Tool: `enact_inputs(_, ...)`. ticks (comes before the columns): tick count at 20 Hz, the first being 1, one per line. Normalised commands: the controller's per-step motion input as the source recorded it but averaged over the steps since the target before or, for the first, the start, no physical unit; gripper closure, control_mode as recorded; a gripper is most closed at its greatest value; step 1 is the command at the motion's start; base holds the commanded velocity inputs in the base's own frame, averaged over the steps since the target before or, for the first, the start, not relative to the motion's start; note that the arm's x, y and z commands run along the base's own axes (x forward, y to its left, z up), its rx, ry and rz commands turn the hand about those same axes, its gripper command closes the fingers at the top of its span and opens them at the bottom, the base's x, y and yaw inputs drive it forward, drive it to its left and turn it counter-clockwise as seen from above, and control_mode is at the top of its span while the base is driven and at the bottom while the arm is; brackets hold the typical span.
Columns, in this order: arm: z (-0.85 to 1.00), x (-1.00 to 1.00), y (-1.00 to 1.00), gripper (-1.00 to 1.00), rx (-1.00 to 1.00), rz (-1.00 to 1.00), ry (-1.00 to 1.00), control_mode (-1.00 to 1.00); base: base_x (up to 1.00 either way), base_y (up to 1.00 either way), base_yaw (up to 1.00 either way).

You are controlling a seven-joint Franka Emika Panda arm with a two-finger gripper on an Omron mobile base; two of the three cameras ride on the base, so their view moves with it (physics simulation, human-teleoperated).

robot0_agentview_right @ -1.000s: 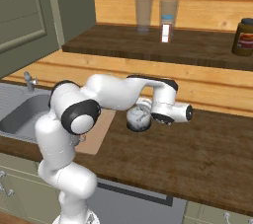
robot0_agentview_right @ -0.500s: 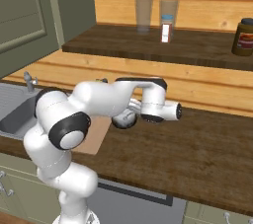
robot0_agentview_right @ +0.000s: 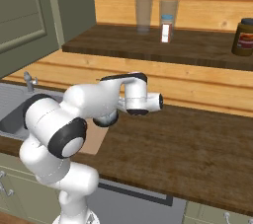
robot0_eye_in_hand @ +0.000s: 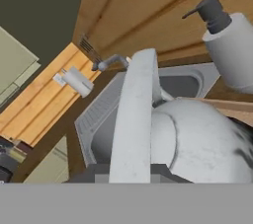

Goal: Pick the kettle from the counter and place it on the tray. Then pick the mug from the cabinet and place it on the tray. Then close the cabinet doors.

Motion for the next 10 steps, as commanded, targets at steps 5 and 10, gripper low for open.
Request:
enact_inputs(5, -0.01, 0.0, 0.48, 1.0, 0.0, 0.11, 0.0, -1.0, 0.0, 0.0, 0.0)
enact_inputs(10, -0.05, 0.03, 0.37, 1.0, 0.0, 0.11, 0.0, -1.0, 0.0, 0.0, 0.0)
